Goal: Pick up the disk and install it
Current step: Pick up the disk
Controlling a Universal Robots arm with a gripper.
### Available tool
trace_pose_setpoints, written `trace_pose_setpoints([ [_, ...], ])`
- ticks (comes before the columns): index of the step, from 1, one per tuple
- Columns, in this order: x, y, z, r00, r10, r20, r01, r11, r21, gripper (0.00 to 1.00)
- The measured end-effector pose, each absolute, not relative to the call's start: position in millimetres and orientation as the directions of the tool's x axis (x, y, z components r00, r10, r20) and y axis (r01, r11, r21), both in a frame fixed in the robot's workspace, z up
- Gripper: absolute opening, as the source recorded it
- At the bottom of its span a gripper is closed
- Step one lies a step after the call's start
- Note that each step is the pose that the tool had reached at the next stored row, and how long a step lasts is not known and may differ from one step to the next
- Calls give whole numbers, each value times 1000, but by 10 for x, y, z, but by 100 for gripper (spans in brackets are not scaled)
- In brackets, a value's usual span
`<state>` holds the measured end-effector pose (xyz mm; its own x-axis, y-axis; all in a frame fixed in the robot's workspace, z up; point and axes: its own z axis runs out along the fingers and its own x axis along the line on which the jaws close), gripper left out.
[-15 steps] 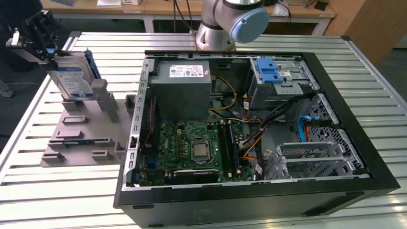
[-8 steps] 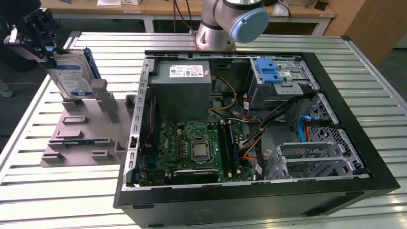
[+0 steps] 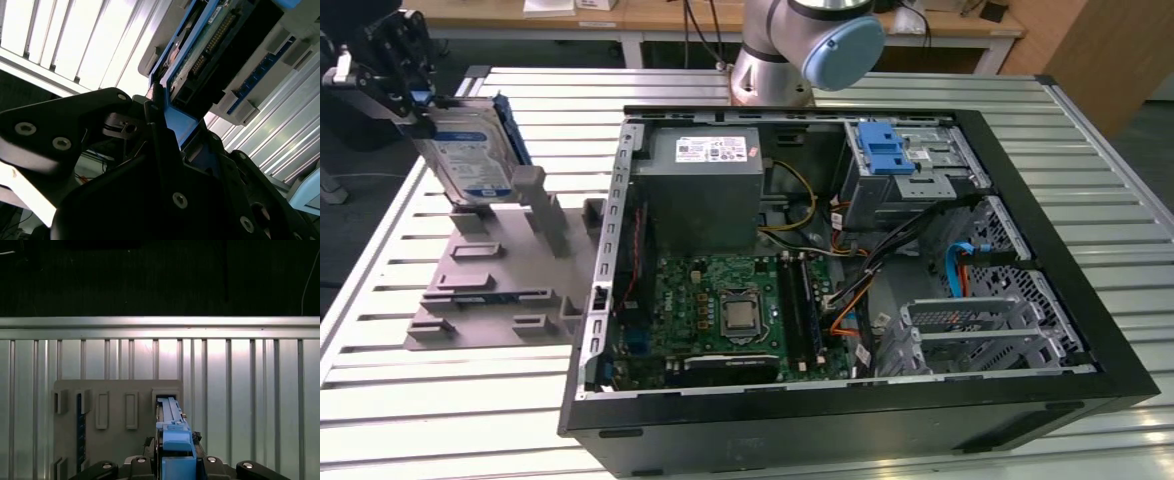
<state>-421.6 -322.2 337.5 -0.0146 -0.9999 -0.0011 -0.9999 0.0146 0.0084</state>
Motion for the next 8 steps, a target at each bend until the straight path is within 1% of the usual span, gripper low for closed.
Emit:
trace_pose_setpoints([
  [8,-4216,-3218,3443,-15,-1000,-1,-1000,15,8,36],
])
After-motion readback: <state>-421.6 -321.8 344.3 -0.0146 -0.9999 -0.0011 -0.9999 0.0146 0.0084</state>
